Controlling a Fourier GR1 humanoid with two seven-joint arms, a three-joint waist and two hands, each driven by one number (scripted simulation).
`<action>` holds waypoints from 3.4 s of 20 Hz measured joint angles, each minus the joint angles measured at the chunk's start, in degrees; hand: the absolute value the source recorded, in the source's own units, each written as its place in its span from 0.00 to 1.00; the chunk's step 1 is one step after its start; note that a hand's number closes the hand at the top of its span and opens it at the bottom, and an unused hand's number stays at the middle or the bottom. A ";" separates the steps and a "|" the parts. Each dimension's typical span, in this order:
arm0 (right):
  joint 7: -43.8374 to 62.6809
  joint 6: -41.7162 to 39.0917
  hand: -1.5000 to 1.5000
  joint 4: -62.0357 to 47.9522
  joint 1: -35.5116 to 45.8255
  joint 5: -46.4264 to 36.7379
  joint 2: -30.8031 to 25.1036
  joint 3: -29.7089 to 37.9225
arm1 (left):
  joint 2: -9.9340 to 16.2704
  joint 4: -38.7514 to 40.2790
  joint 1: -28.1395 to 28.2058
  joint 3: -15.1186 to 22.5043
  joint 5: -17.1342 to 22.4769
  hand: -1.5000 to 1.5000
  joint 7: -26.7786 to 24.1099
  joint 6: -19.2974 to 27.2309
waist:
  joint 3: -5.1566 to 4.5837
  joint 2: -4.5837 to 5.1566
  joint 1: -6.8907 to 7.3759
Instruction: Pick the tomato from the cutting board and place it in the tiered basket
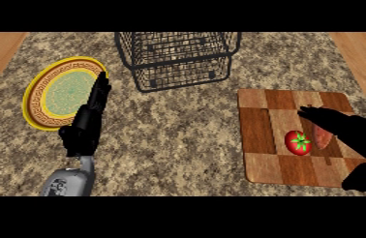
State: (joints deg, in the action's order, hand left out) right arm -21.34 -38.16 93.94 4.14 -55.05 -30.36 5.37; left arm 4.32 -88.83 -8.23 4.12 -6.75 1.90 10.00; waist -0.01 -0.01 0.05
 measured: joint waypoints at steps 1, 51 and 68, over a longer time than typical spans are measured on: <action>0.43 -0.31 0.00 -0.50 0.71 -0.30 0.53 -0.40 | -0.15 1.14 -0.23 -0.34 0.13 0.50 -0.94 -0.17 | 0.01 0.00 -0.01; 56.69 9.26 1.00 -15.25 21.66 -21.91 29.58 -31.13 | -3.62 1.71 -3.17 2.47 -3.08 0.50 0.49 -2.08 | -0.14 0.46 5.78; 84.98 12.91 1.00 -12.46 57.82 1.15 29.31 -35.11 | -3.78 2.61 -3.65 1.75 -3.12 0.50 1.39 -0.70 | -0.18 -0.44 3.62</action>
State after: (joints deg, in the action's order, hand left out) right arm 63.64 -25.25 81.47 61.97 -53.90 -1.05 -29.74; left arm 0.54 -86.22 -11.88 5.87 -9.88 3.29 9.30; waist -0.19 -0.44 3.66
